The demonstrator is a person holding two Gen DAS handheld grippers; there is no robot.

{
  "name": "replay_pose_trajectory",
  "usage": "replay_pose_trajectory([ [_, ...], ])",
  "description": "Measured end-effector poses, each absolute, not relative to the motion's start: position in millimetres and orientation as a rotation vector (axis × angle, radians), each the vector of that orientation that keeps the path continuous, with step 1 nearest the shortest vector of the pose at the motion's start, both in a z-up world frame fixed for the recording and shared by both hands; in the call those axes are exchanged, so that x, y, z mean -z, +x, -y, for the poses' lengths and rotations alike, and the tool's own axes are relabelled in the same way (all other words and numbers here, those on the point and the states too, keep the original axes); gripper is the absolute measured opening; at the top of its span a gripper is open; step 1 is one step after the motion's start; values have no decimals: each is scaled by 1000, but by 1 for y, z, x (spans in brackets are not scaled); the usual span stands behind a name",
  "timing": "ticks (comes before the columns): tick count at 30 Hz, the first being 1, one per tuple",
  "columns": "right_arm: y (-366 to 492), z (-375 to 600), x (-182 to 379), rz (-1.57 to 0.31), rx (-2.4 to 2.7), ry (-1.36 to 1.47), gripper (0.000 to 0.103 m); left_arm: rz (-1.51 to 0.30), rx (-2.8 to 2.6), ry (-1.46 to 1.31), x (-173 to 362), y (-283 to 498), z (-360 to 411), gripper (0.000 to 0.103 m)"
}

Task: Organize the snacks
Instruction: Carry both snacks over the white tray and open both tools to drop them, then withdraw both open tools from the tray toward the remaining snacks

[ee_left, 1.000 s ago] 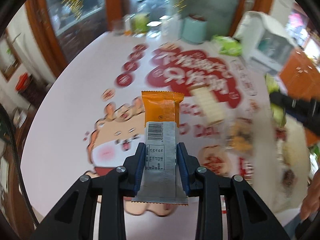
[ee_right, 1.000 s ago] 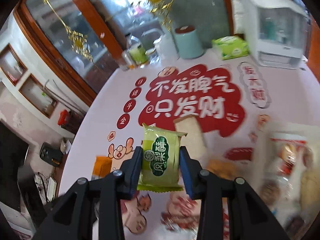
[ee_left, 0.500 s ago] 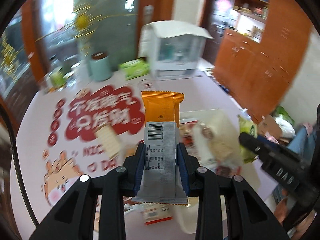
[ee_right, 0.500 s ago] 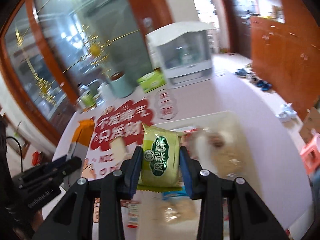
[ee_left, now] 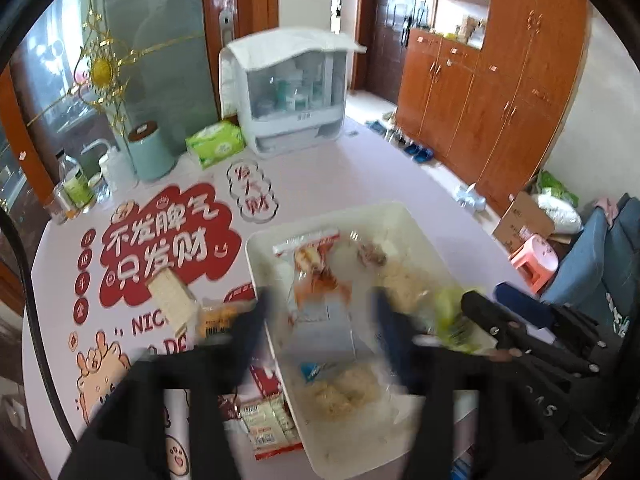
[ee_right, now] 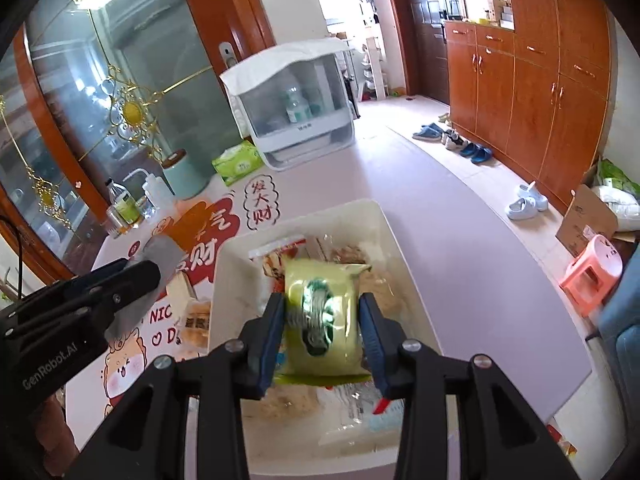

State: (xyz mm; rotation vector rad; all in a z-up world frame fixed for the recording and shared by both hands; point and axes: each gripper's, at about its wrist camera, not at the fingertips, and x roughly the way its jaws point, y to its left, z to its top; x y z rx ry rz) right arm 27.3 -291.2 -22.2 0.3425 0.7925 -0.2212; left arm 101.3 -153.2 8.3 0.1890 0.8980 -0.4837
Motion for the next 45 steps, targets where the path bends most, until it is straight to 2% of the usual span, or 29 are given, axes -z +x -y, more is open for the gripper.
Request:
replay_pose_trajectory([
  [1, 26, 291, 23, -796, 222, 341, 43, -902, 468, 186, -7, 101, 152, 92],
  [3, 25, 291, 24, -797, 233, 332, 54, -899, 443, 174, -3, 102, 148, 92],
  [6, 21, 290, 23, -782, 246, 312, 58, -915, 418, 177, 2, 104, 143, 92],
  [22, 25, 274, 29, -794, 189, 280, 58, -926, 296, 136, 2, 98, 103, 92],
  [45, 40, 203, 33, -828, -9, 154, 58, -840, 27, 82, -24, 88, -21, 92],
])
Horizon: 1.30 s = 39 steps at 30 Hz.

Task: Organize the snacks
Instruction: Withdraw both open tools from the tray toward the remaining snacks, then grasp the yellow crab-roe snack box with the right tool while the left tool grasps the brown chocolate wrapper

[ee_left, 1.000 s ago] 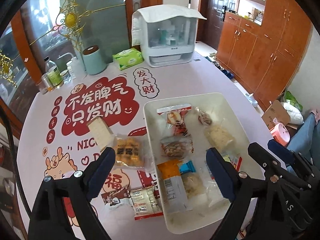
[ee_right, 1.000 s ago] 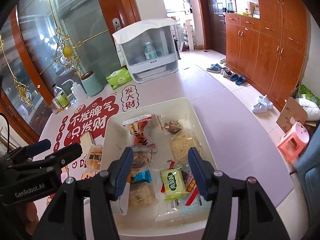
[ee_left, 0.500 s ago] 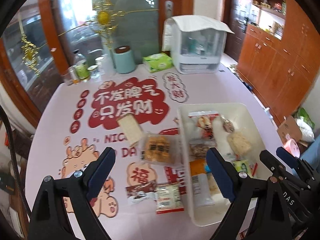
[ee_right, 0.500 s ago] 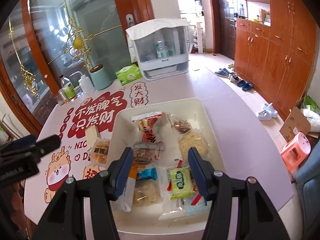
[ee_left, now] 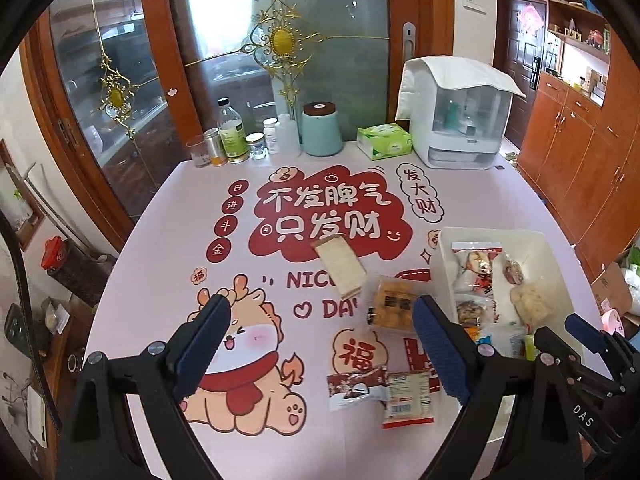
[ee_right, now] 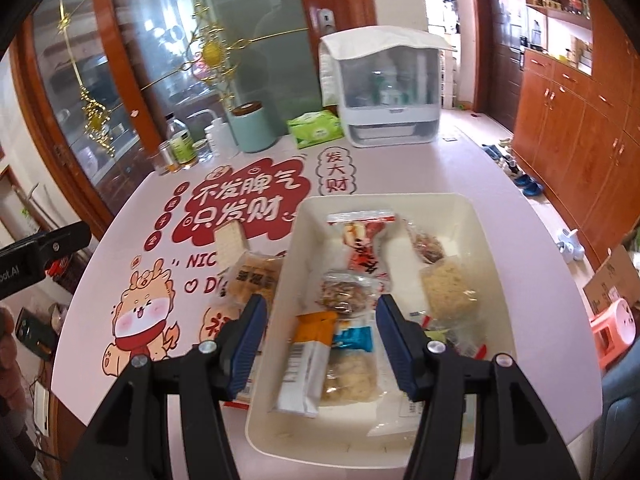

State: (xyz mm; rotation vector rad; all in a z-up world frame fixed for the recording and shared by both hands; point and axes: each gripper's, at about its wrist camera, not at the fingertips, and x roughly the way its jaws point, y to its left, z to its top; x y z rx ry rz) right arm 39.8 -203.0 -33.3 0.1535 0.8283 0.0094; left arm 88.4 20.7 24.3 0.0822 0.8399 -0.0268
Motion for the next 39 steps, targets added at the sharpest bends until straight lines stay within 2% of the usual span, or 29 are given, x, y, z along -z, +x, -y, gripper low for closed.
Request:
replay_pose_trajectory([
  [5, 48, 186, 35, -829, -64, 139, 58, -870, 66, 105, -11, 93, -28, 92],
  [9, 65, 166, 40, -844, -188, 96, 67, -908, 118, 157, 15, 96, -31, 92],
  [14, 101, 140, 50, -855, -287, -74, 72, -958, 223, 205, 60, 95, -36, 92],
  [22, 169, 109, 90, -968, -481, -335, 72, -963, 446, 336, 144, 88, -28, 92],
  [29, 205, 74, 130, -1089, -639, -570, 72, -994, 508, 304, 180, 101, -23, 92],
  [31, 210, 67, 143, -1143, -682, -635, 75, -991, 512, 319, 185, 103, -20, 92],
  [36, 214, 56, 162, -1189, -759, -771, 94, -987, 544, 336, 193, 108, -14, 92],
  [39, 214, 48, 172, -1212, -803, -854, 97, -989, 562, 333, 198, 112, -13, 92],
])
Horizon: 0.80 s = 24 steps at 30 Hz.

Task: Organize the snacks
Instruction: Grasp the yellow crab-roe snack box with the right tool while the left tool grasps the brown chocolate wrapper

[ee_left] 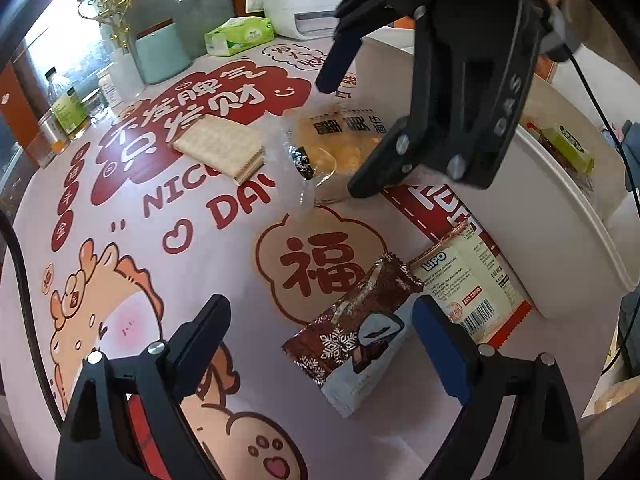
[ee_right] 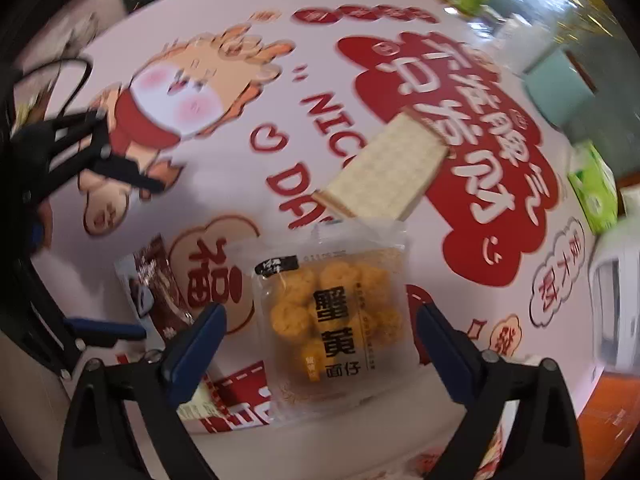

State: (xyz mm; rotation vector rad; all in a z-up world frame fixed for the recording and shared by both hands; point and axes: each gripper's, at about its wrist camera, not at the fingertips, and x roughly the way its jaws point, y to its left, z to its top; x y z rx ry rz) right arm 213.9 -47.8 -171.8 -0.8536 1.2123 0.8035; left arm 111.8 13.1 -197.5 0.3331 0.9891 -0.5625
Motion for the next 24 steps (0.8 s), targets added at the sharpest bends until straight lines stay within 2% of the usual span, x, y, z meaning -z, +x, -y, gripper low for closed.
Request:
replay_pose_trajectory([
  [8, 230, 37, 210, -1314, -745, -1005, 96, -1025, 675, 336, 198, 118, -13, 89],
  [10, 230, 36, 214, -1318, -743, -1005, 85, -1025, 697, 354, 198, 116, -13, 89],
  [13, 229, 34, 211, -1293, -750, -984, 79, -1028, 704, 388, 201, 115, -11, 87],
  [14, 228, 34, 211, -1285, -749, -984, 77, -1033, 702, 397, 203, 115, -9, 84],
  [16, 227, 34, 208, -1268, -748, -969, 74, -1073, 709, 423, 211, 116, -5, 68],
  [17, 227, 34, 206, -1268, -746, -947, 71, -1058, 706, 437, 211, 115, -4, 66],
  [19, 228, 36, 199, -1268, -743, -890, 69, -1058, 721, 437, 210, 113, -1, 46],
  [20, 229, 37, 195, -1258, -740, -857, 69, -1052, 715, 438, 208, 113, -1, 40],
  [21, 229, 39, 191, -1249, -737, -828, 69, -1053, 709, 431, 207, 113, -1, 36],
  [24, 225, 47, 175, -1214, -726, -723, 68, -1076, 677, 380, 205, 116, -6, 34],
])
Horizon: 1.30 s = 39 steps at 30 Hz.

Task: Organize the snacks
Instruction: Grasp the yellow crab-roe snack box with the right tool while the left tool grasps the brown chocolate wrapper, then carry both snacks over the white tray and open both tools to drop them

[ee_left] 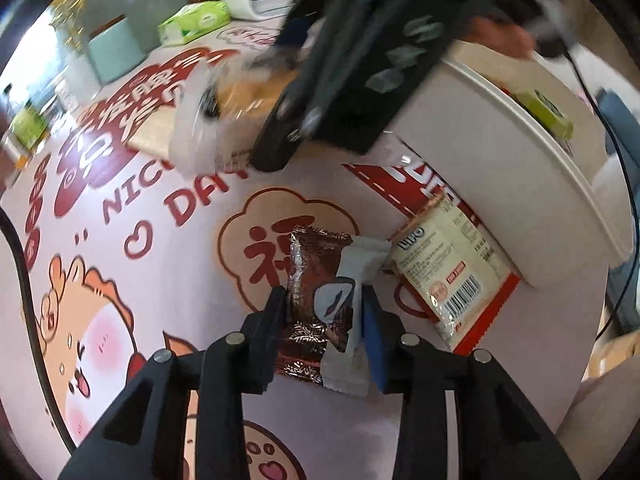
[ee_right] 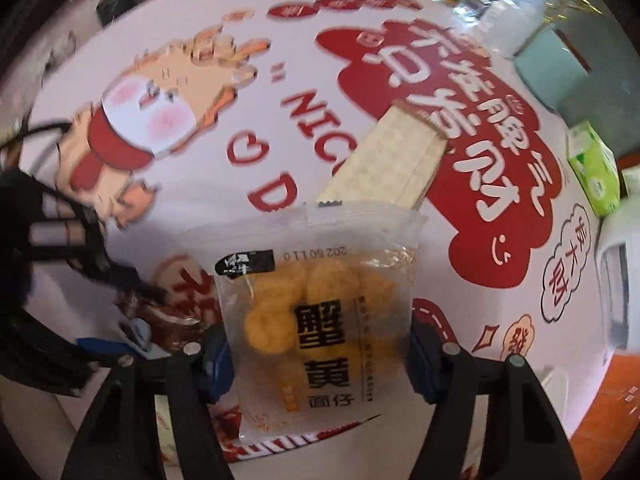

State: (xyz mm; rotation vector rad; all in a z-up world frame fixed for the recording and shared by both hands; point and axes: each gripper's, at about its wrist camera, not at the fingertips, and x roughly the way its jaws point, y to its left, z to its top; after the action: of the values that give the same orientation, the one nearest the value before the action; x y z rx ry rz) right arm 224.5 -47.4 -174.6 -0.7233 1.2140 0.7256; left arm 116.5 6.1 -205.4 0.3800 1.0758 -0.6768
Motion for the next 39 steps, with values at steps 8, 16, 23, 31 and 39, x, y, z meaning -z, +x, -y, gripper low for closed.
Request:
replay_pose_trajectory([
  [8, 184, 62, 128, -1074, -686, -494, 68, -1060, 607, 217, 162, 108, -26, 32],
  [16, 133, 109, 70, -898, -572, -238, 68, -921, 589, 157, 83, 91, -26, 32],
  [23, 71, 163, 29, -779, -438, -103, 69, -855, 634, 157, 31, 88, 17, 32],
  [31, 19, 212, -2, -674, -274, -24, 69, -838, 710, 198, 2, 80, 88, 32],
  [39, -1, 241, -19, -631, -109, -12, 70, -813, 728, 220, -15, 74, 137, 32],
])
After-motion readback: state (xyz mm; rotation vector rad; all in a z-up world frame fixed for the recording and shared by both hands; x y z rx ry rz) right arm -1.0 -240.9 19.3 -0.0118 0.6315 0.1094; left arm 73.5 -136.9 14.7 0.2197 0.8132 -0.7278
